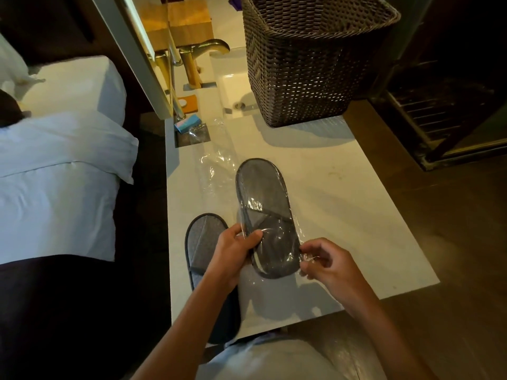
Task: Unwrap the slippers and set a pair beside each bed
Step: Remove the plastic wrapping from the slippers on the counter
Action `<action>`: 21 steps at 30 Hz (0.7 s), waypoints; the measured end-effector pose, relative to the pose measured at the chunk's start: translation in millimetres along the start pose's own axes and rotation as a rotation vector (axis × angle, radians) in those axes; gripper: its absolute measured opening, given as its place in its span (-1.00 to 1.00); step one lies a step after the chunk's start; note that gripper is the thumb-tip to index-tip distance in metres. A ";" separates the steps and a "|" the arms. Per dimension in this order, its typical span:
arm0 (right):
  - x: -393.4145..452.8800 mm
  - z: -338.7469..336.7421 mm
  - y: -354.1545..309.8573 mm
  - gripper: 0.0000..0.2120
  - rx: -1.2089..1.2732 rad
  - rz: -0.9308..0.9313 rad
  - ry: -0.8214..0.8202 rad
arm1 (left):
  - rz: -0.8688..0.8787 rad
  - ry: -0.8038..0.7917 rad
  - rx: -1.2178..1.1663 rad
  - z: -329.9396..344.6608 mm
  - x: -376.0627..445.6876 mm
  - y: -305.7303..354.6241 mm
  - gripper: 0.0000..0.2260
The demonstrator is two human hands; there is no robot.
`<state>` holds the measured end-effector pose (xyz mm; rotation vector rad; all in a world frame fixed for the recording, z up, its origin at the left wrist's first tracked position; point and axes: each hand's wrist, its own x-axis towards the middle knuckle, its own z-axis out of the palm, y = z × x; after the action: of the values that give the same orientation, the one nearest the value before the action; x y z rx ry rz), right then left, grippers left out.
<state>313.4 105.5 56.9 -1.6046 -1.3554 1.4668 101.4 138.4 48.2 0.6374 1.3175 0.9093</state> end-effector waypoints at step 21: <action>1.7 40.5 -27.9 -0.85 -0.081 -0.139 0.041 | 0.120 0.052 -0.067 -44.8 -22.1 14.7 -0.79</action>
<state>266.6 107.4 71.9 -1.5485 -1.4885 1.3055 54.5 122.9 64.5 0.6498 1.3003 1.0699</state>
